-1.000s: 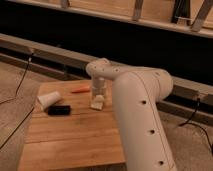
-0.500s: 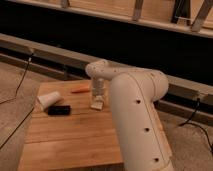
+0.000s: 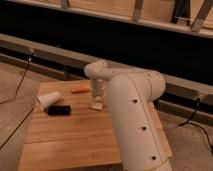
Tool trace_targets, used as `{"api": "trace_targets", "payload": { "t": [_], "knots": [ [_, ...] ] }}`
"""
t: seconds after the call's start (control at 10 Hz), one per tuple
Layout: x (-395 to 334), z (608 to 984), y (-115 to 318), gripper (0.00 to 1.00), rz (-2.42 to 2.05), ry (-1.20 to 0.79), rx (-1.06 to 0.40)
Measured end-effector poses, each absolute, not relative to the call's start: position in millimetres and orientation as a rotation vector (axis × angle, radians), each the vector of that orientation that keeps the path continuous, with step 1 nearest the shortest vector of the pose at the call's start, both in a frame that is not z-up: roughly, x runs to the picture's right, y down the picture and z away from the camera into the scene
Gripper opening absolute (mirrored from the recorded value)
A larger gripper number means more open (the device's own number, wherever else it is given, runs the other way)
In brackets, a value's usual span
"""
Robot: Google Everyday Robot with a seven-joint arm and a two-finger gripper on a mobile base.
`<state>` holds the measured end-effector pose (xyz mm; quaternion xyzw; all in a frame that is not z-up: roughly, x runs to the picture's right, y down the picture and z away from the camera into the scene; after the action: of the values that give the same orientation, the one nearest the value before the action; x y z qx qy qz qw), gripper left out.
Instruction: Wipe the white sponge on the table
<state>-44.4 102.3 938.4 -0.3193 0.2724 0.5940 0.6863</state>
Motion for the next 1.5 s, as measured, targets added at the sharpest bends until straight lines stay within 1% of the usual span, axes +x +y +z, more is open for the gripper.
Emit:
{"api": "trace_targets", "payload": {
  "t": [0.5,0.8,1.2,1.5],
  "knots": [
    [-47.6,934.6,108.4,0.0,1.305,0.623,-0.735],
    [-58.7,926.0,118.2,0.0,1.248,0.629,-0.767],
    [-78.3,901.0,148.0,0.0,1.093,0.646,-0.821],
    [-61.4,886.9,169.2,0.0,1.043,0.716,-0.837]
  ]
}}
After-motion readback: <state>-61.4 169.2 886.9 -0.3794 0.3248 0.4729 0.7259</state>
